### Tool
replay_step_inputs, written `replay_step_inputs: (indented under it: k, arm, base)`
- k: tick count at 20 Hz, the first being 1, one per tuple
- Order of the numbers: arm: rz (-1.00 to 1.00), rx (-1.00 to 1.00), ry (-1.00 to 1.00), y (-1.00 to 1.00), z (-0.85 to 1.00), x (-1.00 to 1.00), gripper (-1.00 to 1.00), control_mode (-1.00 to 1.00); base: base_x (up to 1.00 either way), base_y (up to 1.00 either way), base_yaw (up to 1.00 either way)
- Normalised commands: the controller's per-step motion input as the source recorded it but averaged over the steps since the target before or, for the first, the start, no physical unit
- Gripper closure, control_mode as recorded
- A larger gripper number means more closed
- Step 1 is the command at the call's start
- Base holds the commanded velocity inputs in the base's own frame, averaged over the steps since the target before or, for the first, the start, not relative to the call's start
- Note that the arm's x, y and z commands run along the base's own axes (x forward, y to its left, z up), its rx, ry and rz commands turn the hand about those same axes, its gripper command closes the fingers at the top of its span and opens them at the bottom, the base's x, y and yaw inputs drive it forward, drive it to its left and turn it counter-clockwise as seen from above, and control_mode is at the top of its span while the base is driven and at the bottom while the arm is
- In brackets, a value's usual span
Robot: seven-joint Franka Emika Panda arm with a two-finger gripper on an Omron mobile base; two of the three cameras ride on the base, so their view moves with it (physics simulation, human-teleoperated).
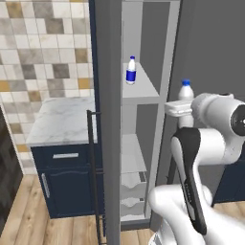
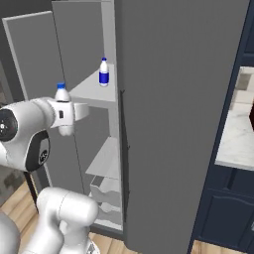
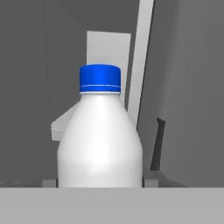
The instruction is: Take the bottled waters from the counter and place them in the freezer to freeze. Close the freezer door after placing the bottles.
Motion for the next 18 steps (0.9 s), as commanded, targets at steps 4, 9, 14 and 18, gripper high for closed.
replay_step_inputs:
  k: [4, 9, 14, 18]
  arm:
    - [0.0, 0.0, -0.19, 0.01, 0.0, 0.34, 1.0, -1.0]
    - [0.07, 0.0, -0.07, 0.15, 0.0, 0.4, 1.0, -1.0]
    - [0.08, 0.0, 0.0, 0.12, 0.0, 0.3, 1.0, -1.0]
    - [0.08, 0.0, 0.0, 0.16, 0.0, 0.22, 1.0, -1.0]
  base:
    - [0.0, 0.0, 0.0]
    - [0.0, 0.0, 0.0]
    - [0.0, 0.0, 0.0]
    - [0.0, 0.0, 0.0]
